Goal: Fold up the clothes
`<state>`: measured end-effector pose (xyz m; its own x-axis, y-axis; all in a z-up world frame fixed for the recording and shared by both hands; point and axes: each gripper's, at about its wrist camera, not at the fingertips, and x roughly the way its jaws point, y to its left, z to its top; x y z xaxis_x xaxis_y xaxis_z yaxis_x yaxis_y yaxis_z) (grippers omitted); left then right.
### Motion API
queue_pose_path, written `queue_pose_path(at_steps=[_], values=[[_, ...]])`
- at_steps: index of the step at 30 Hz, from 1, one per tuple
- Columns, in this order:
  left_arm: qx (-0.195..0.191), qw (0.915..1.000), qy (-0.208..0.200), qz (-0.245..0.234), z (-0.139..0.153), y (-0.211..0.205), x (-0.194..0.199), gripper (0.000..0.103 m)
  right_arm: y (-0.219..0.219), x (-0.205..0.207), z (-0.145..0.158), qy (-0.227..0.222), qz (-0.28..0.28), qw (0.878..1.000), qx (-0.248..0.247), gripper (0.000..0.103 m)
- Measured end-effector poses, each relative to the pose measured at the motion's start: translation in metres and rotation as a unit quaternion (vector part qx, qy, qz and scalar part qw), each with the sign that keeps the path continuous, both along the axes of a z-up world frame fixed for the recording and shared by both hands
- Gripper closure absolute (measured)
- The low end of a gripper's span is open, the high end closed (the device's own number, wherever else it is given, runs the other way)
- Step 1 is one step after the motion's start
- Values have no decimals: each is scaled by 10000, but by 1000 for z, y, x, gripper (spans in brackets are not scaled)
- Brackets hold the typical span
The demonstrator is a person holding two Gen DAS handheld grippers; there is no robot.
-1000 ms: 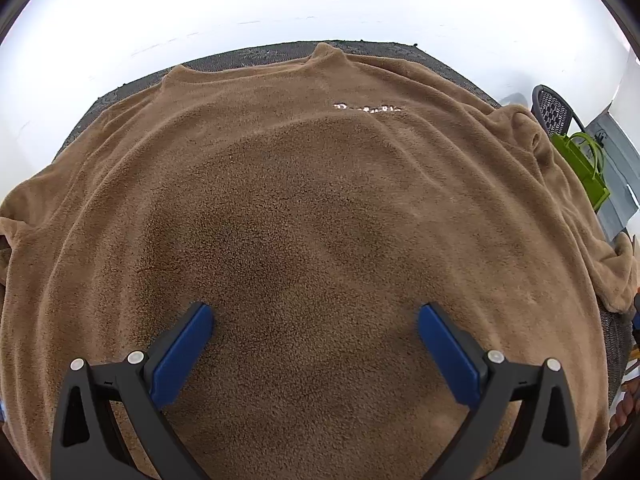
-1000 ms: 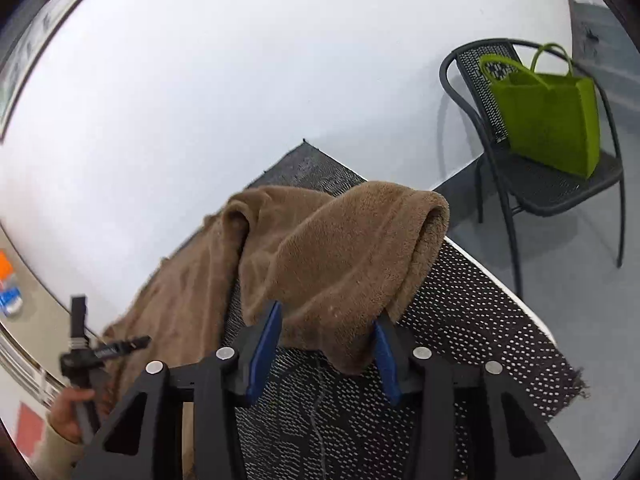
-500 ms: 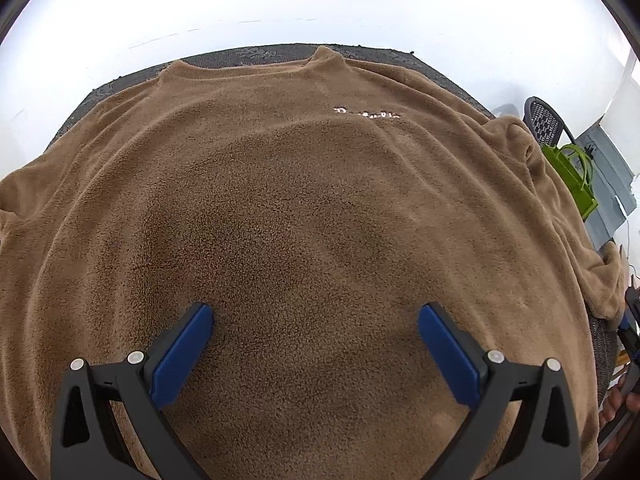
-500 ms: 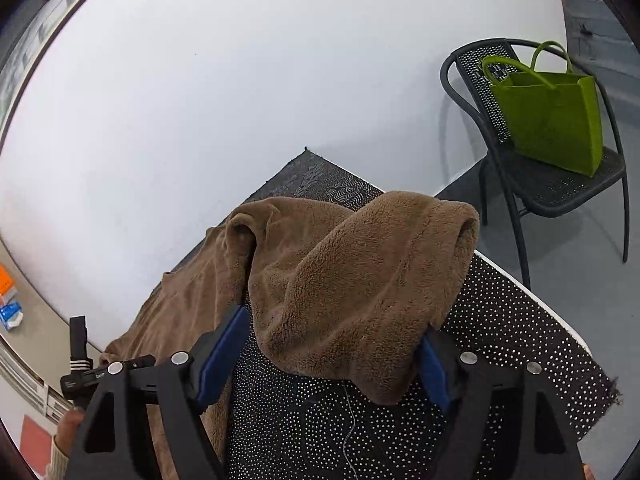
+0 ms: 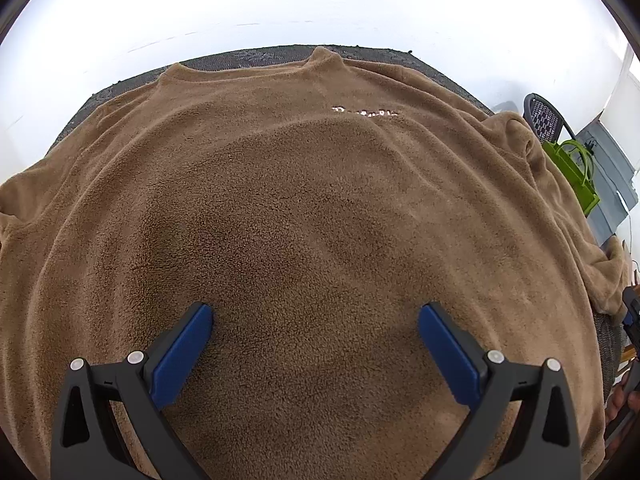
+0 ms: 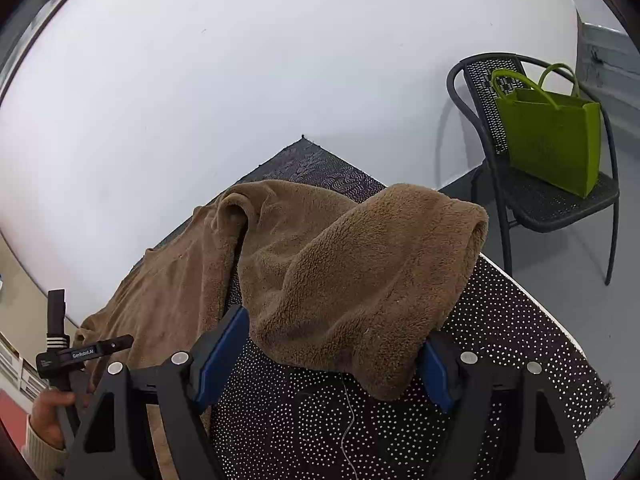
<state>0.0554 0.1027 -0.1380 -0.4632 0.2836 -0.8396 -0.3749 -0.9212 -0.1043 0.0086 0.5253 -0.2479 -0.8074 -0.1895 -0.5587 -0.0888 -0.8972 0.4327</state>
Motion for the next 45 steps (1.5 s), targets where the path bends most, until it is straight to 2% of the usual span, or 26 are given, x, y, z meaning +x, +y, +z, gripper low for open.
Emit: queue_pose_path(at_steps=[36, 42, 45], values=[[-107, 9999, 75, -23, -3, 5, 4, 0, -9, -2, 1, -16, 203, 9997, 143, 23], [-95, 9999, 87, -23, -4, 5, 5, 0, -18, -2, 3, -63, 186, 9985, 508, 23], [-95, 9999, 91, -29, -4, 5, 6, 0, -26, -4, 5, -111, 149, 9961, 862, 23]])
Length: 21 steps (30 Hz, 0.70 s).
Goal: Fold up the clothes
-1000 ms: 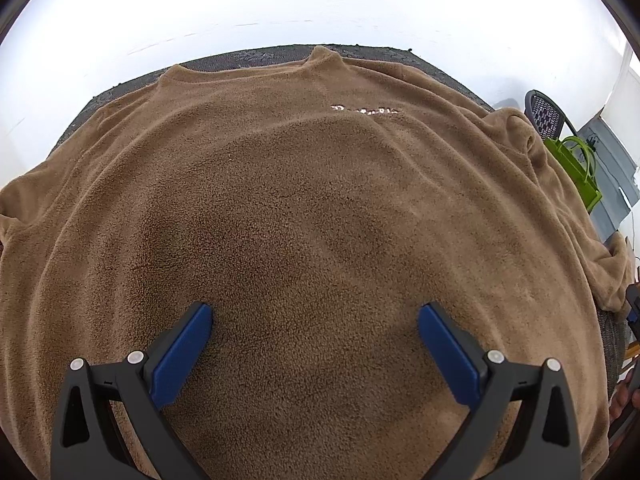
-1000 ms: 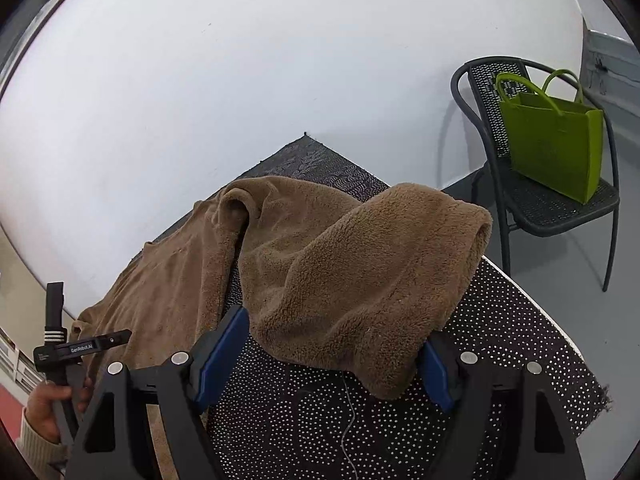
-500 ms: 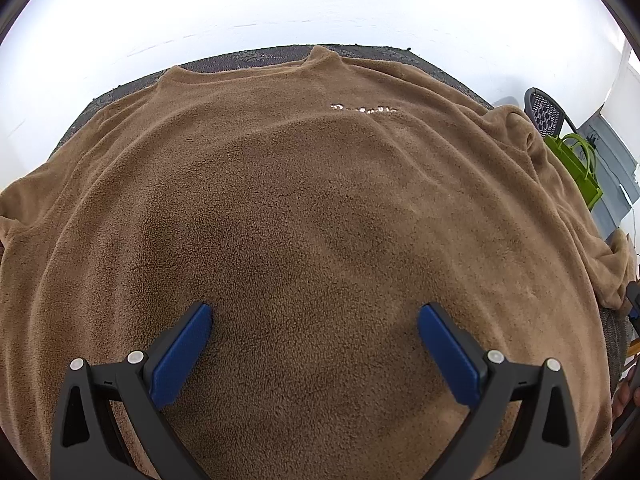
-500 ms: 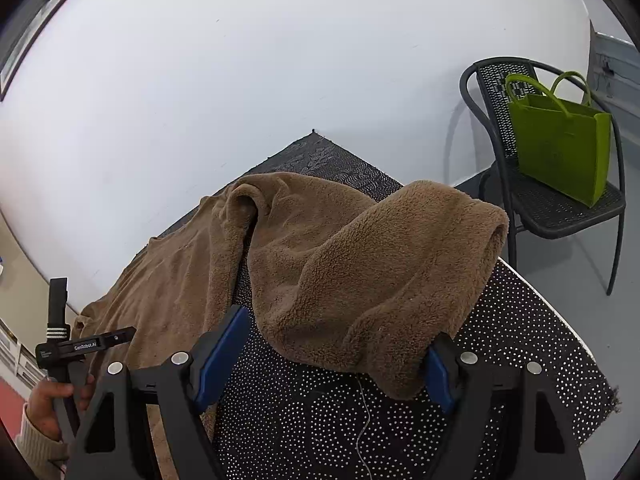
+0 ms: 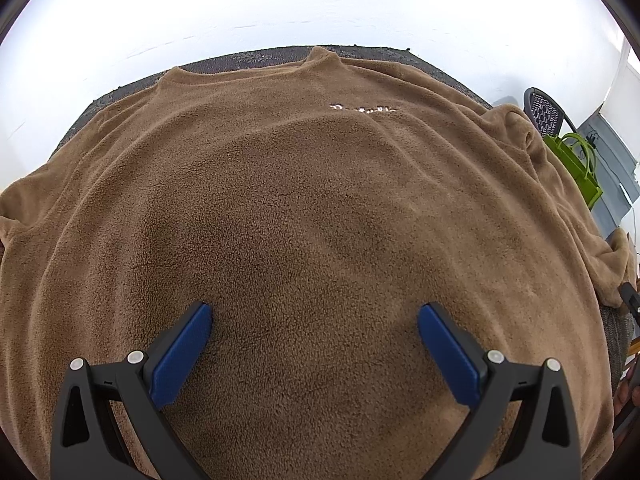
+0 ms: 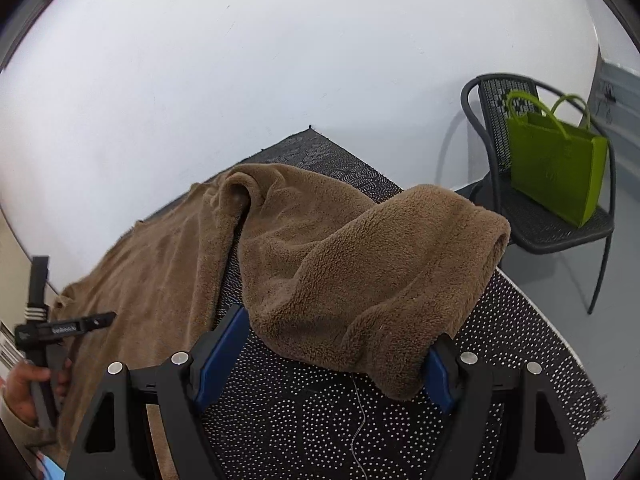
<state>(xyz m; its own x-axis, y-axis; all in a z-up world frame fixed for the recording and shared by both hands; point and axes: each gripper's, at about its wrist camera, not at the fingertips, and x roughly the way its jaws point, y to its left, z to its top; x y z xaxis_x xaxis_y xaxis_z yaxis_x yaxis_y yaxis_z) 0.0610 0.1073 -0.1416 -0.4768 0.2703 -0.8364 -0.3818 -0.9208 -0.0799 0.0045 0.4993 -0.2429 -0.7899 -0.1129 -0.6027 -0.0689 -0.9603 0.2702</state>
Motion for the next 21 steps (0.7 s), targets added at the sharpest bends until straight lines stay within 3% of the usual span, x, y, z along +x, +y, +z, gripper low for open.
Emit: queue_pose_path(at_steps=[4, 13, 21], values=[[20, 10000, 2, -1, 0, -1, 1, 0, -17, -2, 6, 51, 7, 9981, 620, 23], [57, 10000, 9, -18, 0, -3, 1, 0, -11, -5, 3, 16, 37, 9997, 226, 23], [30, 10000, 22, -25, 0, -2, 1, 0, -11, -7, -3, -79, 64, 9997, 213, 23]])
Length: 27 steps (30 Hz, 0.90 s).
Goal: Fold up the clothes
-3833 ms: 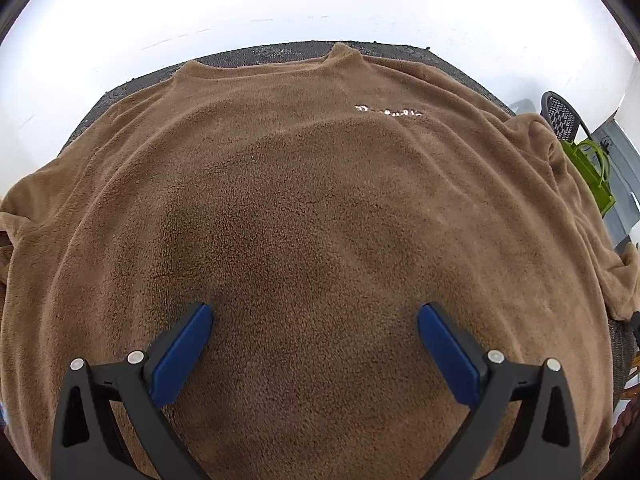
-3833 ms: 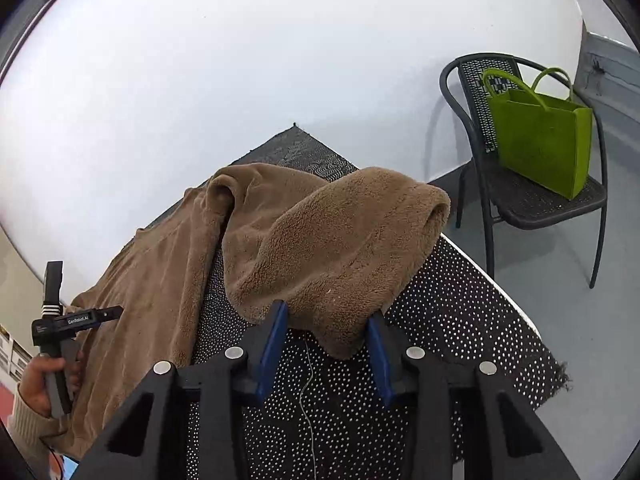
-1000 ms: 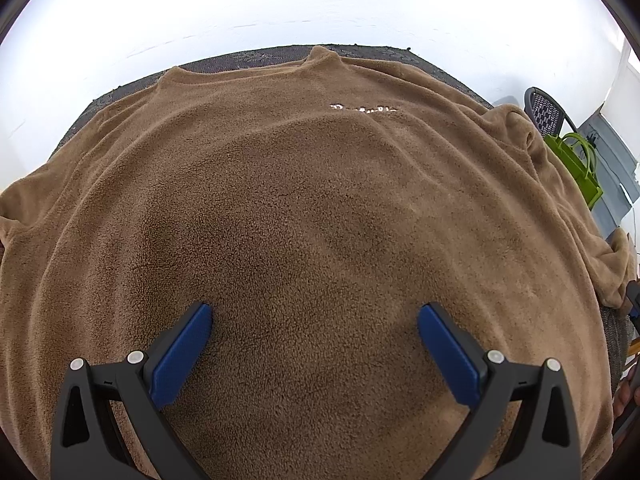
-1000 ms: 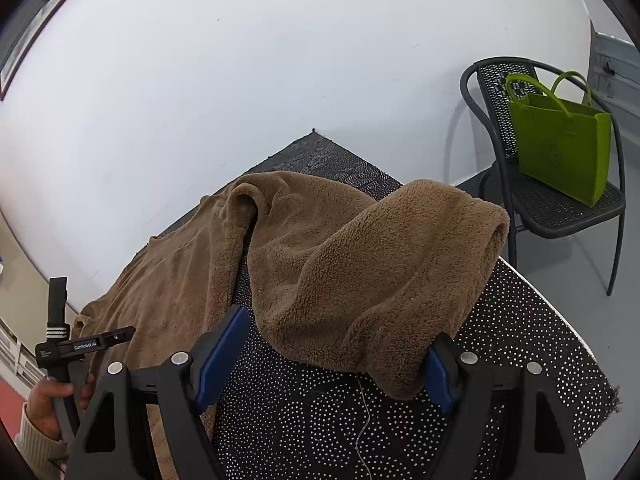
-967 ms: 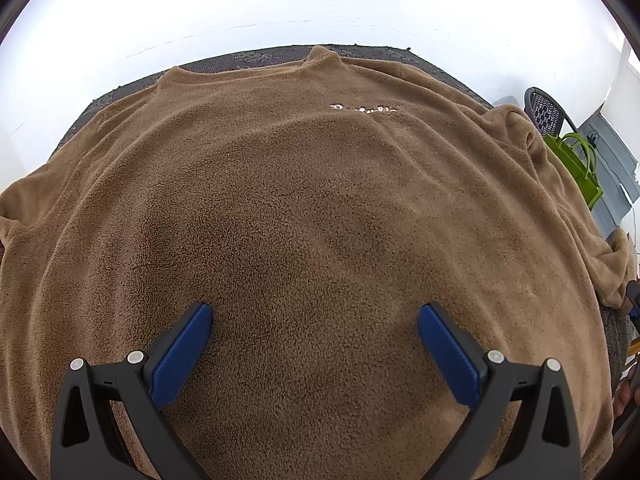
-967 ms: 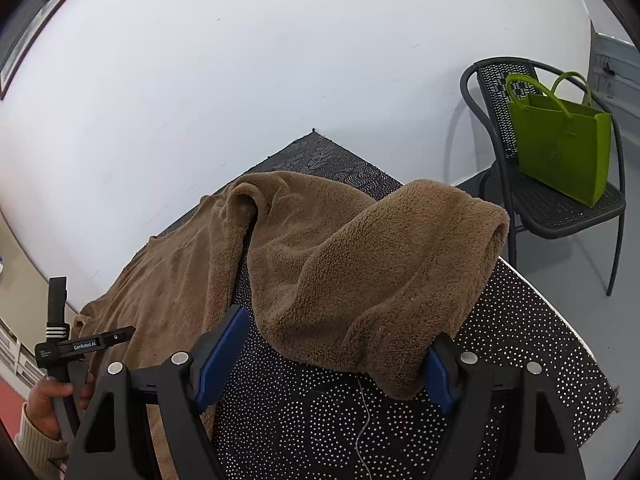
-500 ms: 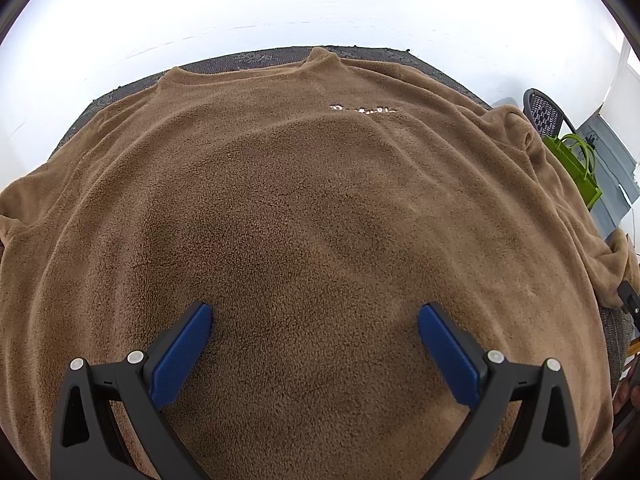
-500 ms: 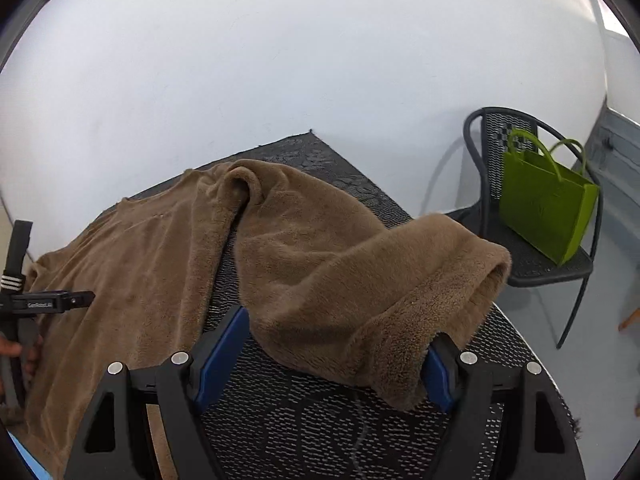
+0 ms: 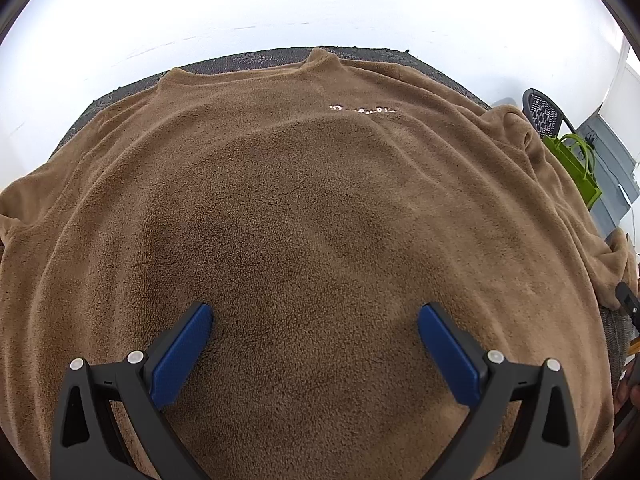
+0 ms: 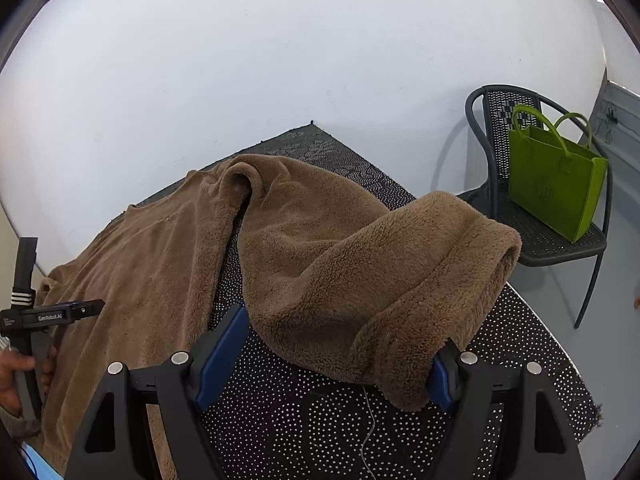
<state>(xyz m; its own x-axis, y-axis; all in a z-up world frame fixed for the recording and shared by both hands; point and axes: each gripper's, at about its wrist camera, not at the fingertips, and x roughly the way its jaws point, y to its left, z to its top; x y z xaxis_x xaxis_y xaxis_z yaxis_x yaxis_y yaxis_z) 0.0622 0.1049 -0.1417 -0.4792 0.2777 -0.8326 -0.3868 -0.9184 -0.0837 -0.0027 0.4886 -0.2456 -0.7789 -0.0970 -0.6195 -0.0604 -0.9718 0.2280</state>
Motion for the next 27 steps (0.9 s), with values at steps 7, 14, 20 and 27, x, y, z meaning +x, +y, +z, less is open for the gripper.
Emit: queue_pose_path(at_steps=[7, 14, 20, 27], values=[[1, 10000, 7, -2, 0, -1, 1, 0, -3, -4, -3, -31, 32, 10000, 14, 23], [3, 10000, 22, 1, 0, -2, 1, 0, -3, -4, -4, -52, 31, 10000, 13, 23], [11, 10000, 27, 3, 0, -3, 1, 0, 1, -2, -4, -33, 13, 9999, -103, 23], [15, 10000, 32, 10, 0, -4, 1, 0, 5, -1, -5, 6, -50, 9996, -286, 23]])
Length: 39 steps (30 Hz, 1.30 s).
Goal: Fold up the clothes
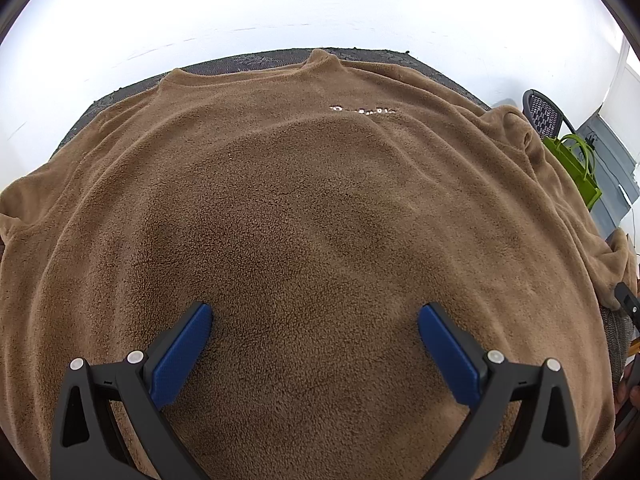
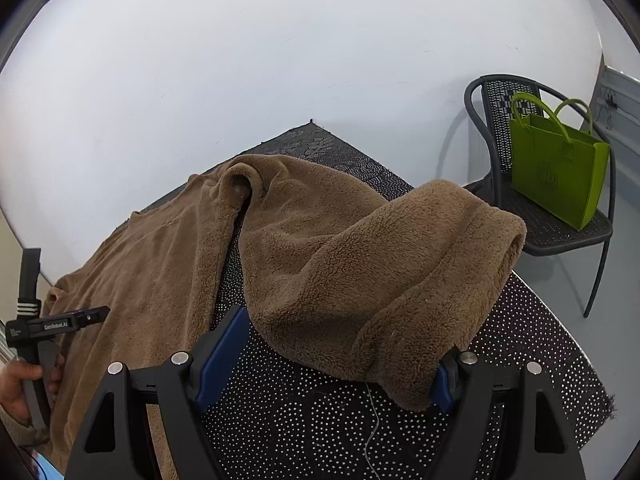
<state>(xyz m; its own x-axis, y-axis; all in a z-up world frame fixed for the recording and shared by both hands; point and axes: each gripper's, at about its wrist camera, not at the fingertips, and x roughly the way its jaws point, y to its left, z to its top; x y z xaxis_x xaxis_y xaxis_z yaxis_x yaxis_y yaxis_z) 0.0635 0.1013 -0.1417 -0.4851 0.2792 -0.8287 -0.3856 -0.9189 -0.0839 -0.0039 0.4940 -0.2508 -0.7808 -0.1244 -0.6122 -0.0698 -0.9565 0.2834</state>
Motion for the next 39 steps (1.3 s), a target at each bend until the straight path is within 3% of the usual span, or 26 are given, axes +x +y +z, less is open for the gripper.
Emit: queue_pose_path(at_steps=[7, 21, 26, 29, 31, 35, 39], values=[[14, 10000, 2, -2, 0, -1, -1, 0, 3, 1, 1, 42, -27, 9999, -106, 23], [64, 10000, -1, -13, 0, -3, -1, 0, 32, 10, 0, 335, -52, 9914, -1261, 23], [11, 10000, 8, -20, 0, -2, 0, 0, 33, 6, 4, 335, -179, 9928, -1133, 24], [32, 10000, 6, -15, -1, -1, 0, 0, 31, -3, 4, 237, -175, 9945, -1007, 45], [45, 10000, 4, -15, -1, -2, 0, 0, 30, -6, 0, 182, -201, 9949, -971, 75], [34, 10000, 2, -16, -1, -1, -1, 0, 31, -6, -1, 182, -273, 9950, -946, 83], [-7, 10000, -25, -49, -1, 0, -1, 0, 25, -3, 11, 365, -354, 9968, -615, 83]])
